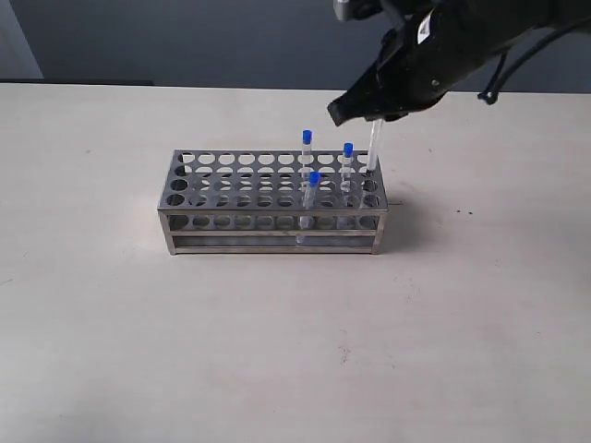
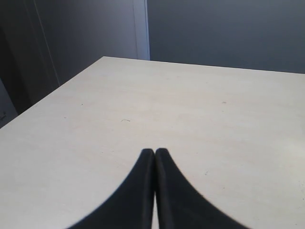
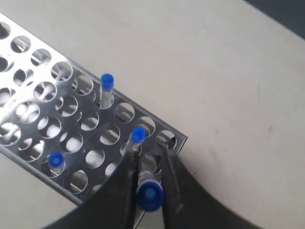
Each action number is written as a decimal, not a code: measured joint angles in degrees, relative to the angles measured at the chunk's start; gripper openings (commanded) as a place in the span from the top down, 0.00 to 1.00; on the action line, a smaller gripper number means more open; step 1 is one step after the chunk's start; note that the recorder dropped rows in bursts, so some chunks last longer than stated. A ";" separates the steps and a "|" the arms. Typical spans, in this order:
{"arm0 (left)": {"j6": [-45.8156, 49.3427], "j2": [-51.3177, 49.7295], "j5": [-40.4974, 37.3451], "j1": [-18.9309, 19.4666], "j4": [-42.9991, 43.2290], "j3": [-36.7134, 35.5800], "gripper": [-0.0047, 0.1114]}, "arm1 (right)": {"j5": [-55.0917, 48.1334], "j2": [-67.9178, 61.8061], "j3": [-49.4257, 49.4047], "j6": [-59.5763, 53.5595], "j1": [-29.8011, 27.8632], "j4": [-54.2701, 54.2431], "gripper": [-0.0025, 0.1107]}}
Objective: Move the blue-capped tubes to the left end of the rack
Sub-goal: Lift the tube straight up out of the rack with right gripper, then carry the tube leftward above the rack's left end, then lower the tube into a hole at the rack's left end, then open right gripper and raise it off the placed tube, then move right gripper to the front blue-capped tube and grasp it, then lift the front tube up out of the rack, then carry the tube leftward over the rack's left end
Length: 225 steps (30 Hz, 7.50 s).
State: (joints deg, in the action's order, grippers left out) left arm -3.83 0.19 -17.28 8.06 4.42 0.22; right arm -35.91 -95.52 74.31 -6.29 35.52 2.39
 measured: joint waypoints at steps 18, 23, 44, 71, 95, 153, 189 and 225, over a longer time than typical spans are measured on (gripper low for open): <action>0.00 0.00 0.00 0.00 0.00 0.00 0.96 | 2.63 -9.87 18.01 -20.72 7.41 -19.66 0.98; 0.00 0.00 0.00 0.00 0.00 0.00 0.96 | -4.31 -21.67 33.34 -20.95 10.18 -19.66 0.98; 0.00 0.00 0.00 0.00 0.00 0.00 0.96 | -10.95 -35.95 48.15 -20.84 12.72 -18.98 0.98; 0.00 0.00 0.00 0.00 0.00 0.00 0.96 | -9.84 -41.07 48.27 -20.59 12.72 -26.68 0.67; 0.00 0.00 0.00 0.00 0.00 0.00 0.96 | -13.91 -35.30 48.16 -18.05 12.72 -22.46 0.67; 0.00 0.00 0.00 0.00 0.00 0.00 0.96 | -7.08 -13.60 8.81 11.65 10.80 6.54 0.67; 0.00 0.00 0.00 0.00 0.00 0.00 0.96 | -3.54 -15.20 6.09 11.76 10.70 3.38 0.93; 0.00 0.00 0.00 0.00 0.00 0.00 0.96 | 5.03 -6.26 11.94 -0.65 12.63 -6.04 0.98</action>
State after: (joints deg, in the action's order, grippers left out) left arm -3.83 0.19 -17.28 8.06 4.42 0.22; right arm -30.89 -101.78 86.25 -6.93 48.15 -3.66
